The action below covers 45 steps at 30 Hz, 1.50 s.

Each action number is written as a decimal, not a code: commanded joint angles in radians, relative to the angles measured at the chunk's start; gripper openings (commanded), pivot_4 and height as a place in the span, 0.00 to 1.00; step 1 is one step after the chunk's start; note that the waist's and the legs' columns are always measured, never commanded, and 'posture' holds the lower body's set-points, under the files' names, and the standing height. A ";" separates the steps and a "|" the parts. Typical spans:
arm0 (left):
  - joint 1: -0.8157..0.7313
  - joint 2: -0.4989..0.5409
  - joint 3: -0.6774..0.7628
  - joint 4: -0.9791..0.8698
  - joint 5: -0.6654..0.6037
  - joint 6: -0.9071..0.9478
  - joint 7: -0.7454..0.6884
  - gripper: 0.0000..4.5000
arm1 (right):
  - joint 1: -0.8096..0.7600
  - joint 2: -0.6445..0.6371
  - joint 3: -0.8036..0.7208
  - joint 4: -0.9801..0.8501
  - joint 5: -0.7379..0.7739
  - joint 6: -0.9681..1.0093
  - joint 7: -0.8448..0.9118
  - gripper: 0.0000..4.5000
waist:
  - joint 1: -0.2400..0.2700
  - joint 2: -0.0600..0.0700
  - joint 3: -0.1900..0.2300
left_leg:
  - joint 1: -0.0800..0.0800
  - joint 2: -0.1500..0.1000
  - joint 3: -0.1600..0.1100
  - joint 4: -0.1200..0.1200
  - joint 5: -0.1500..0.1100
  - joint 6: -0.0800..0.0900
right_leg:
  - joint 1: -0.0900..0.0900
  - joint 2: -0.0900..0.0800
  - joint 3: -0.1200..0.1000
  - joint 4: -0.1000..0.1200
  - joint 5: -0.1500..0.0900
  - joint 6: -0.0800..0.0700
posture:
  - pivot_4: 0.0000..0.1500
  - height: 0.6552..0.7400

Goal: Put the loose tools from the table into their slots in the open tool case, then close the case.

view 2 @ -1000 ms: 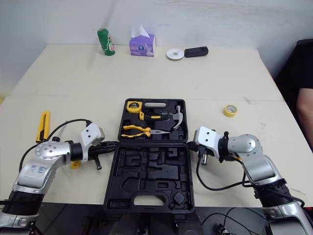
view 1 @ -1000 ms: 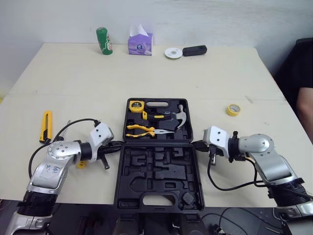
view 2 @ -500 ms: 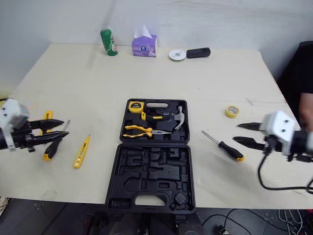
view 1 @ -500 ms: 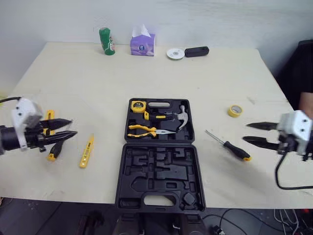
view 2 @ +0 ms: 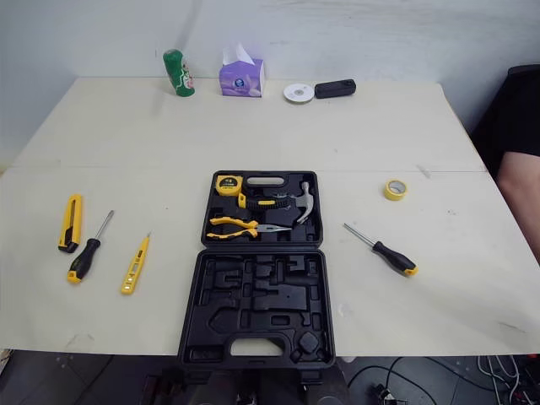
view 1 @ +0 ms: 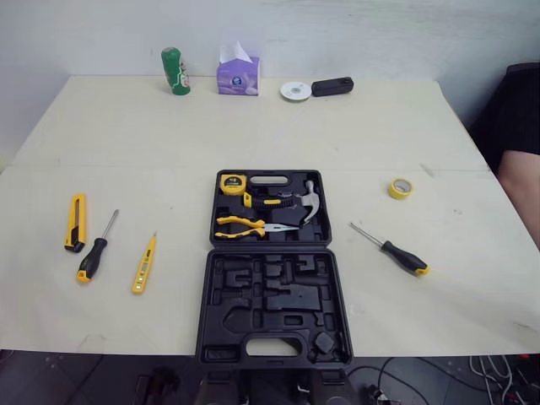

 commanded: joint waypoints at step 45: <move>0.463 -0.089 0.110 -0.955 -0.247 0.793 -0.043 1.00 | -0.357 0.319 0.473 -0.831 0.404 0.426 0.045 0.99 | -0.012 0.000 -0.002 | -0.002 0.000 -0.002 0.002 0.004 0.007 | 0.002 -0.001 -0.003 0.003 0.000 0.000 | 1.00 1.00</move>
